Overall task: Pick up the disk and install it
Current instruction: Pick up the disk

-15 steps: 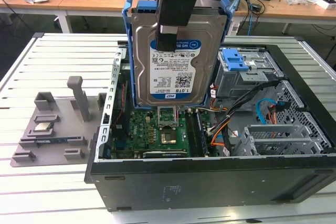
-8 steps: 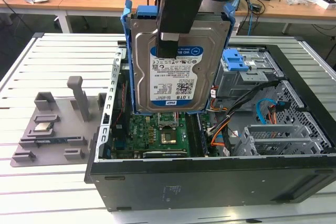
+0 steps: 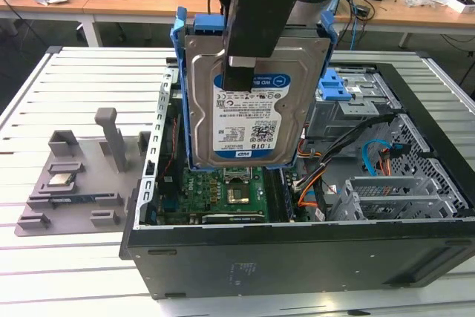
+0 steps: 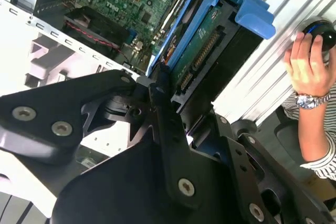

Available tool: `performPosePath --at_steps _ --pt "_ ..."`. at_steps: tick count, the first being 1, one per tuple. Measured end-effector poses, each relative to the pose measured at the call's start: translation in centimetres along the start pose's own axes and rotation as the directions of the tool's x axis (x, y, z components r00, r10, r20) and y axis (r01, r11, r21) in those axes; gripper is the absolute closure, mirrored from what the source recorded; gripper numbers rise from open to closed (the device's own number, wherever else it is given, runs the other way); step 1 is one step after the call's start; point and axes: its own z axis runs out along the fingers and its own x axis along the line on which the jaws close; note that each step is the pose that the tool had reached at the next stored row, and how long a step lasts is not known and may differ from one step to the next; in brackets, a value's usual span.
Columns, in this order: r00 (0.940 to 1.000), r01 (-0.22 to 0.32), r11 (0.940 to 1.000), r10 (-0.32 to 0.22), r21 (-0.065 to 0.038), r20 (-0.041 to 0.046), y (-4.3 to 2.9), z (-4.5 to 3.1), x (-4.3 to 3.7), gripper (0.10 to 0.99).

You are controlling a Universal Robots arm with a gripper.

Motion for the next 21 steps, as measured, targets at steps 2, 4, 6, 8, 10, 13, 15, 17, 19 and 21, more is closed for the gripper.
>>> performPosePath --at_steps 2,4,6,8,10,13,15,17,19,21 --pt "1.0 0.0 1.0 0.0 0.0 -0.0002 -0.55 -0.02 0.01 0.722" --pt "1.0 0.0 1.0 0.0 0.0 -0.0003 -1.62 -0.06 0.02 0.722" --pt "1.0 0.0 1.0 0.0 0.0 -0.0006 -2.49 -0.09 0.03 0.722" --pt "1.0 0.0 1.0 0.0 0.0 -0.001 -3.15 -0.11 0.04 0.722" --pt "1.0 0.0 1.0 0.0 0.0 -0.0012 -3.54 -0.12 0.04 0.722" --pt "1.0 0.0 1.0 0.0 0.0 -0.0015 -4.43 -0.14 0.05 0.722" --pt "1.0 0.0 1.0 0.0 0.0 -0.0017 -4.72 -0.15 0.05 0.722" --pt "1.0 0.0 1.0 0.0 0.0 -0.0018 -5.11 -0.15 0.06 0.722" --pt "1.0 0.0 1.0 0.0 0.0 -0.0018 -5.43 -0.16 0.06 0.722" --pt "1.0 0.0 1.0 0.0 0.0 -0.0019 -5.69 -0.16 0.06 0.722"
